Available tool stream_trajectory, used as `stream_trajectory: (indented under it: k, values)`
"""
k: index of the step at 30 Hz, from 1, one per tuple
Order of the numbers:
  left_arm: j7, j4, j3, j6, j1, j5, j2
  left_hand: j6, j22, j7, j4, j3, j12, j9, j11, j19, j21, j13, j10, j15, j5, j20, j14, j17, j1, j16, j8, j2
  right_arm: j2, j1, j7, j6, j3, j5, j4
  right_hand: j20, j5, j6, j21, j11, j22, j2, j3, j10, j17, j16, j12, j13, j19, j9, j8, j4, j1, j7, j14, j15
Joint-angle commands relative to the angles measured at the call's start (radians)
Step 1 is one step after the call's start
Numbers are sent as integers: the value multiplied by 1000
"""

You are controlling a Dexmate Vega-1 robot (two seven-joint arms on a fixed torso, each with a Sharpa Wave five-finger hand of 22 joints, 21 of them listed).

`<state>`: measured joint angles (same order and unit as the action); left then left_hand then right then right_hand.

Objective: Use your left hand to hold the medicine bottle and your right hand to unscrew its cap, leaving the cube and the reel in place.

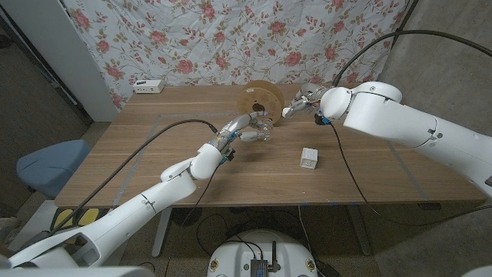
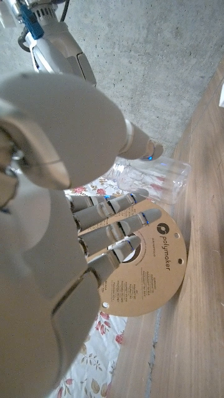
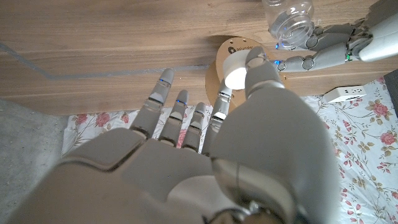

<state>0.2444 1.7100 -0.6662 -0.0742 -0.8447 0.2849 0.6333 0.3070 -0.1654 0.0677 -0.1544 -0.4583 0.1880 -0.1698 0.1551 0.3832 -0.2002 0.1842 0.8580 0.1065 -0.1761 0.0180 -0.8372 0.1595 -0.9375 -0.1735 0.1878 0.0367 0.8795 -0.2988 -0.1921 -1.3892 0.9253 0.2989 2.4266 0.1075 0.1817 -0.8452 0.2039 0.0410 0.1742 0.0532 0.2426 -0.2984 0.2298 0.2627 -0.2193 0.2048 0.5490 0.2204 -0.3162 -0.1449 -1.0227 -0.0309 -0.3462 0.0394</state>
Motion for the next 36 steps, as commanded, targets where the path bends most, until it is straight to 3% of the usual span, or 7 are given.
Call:
stream_trajectory:
  k: [1,6,9,16,23,28,36]
  values:
    - [23,-1,27,-48,-32,-30,8,0,-3,-2,1,4,4,-6,-3,31,-10,5,-4,103,-4,49,8,2,-18,0,-3,-2,2,-18,-46,2,-14,25,-2,-10,4,-16,5,2,4,3,-6,-10,5,5,6,-1,3,3,4,3,7,-5,-3,-1]
    - [37,5,42,-60,-54,-49,7,-6,-4,0,4,7,3,-6,-5,92,-22,6,-13,99,-4,121,17,1,-18,1,-4,-2,8,-36,-54,16,-25,18,-1,-17,4,-18,6,4,4,4,-7,-9,5,5,7,-1,7,2,5,4,9,-6,-4,-7]
    - [35,5,50,-66,-64,-70,5,-8,-4,0,5,8,1,-6,-2,117,-27,6,-19,98,-4,139,21,1,-18,2,-4,-1,10,-46,-60,24,-28,11,2,-17,4,-21,6,4,4,4,-8,-11,5,5,7,-1,7,2,5,4,10,-8,-4,-8]
    - [46,-7,64,-92,-85,-96,3,-12,-4,7,-1,18,0,-6,7,130,-22,6,-28,114,-3,155,55,5,-32,5,-4,2,6,-76,-70,35,-42,-1,-4,-17,4,-23,6,4,4,4,-9,-14,5,5,6,-1,6,2,6,4,12,-6,-3,-10]
    - [95,-14,74,-108,-111,-73,1,-7,-4,18,-2,27,8,-6,12,152,-22,5,-13,117,-3,160,71,10,-44,-1,-2,-3,-4,-69,-79,6,-21,-15,-5,-18,4,-26,6,3,4,4,-12,-17,5,5,6,-1,7,1,6,6,17,-3,-5,-10]
    - [108,-9,82,-108,-128,-68,6,-3,-4,26,-2,42,9,-6,28,113,2,4,-10,117,-1,138,77,12,-53,-6,-1,-3,-11,-69,-87,-3,-12,-22,-10,-18,5,-32,6,2,4,4,-13,-20,5,7,6,-1,8,1,5,6,20,-4,-8,-12]
    - [123,19,98,-76,-162,-61,21,-2,-4,33,1,56,8,-6,41,77,17,3,-9,117,-1,133,82,13,-57,-8,-1,-3,-13,-67,-96,-6,2,-28,-16,-20,5,-36,7,5,4,5,-14,-24,6,8,5,-1,12,1,5,7,23,-4,-12,-17]
